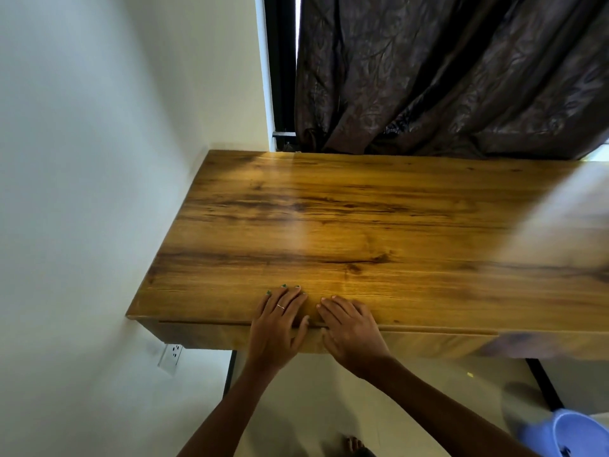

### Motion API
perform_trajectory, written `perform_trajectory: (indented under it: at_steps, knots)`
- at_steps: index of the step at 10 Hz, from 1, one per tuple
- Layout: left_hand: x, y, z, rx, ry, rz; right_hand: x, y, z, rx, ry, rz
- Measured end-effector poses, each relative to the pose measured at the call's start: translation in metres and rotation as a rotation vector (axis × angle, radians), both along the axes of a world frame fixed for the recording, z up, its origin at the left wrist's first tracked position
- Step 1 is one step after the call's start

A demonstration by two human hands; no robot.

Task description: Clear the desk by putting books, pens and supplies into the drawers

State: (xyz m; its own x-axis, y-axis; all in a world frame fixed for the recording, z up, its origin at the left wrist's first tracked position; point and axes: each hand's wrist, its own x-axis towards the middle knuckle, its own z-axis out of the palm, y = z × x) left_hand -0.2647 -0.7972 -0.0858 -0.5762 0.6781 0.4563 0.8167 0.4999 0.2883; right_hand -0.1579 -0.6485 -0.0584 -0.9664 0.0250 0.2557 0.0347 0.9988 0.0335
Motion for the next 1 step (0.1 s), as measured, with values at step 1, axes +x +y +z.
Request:
perform_trajectory:
  at_steps: [1]
  knots:
    - [0.0011, 0.02, 0.0106, 0.071, -0.016, 0.01, -0.0059, 0.0074, 0.0119, -0.059, -0.011, -0.002]
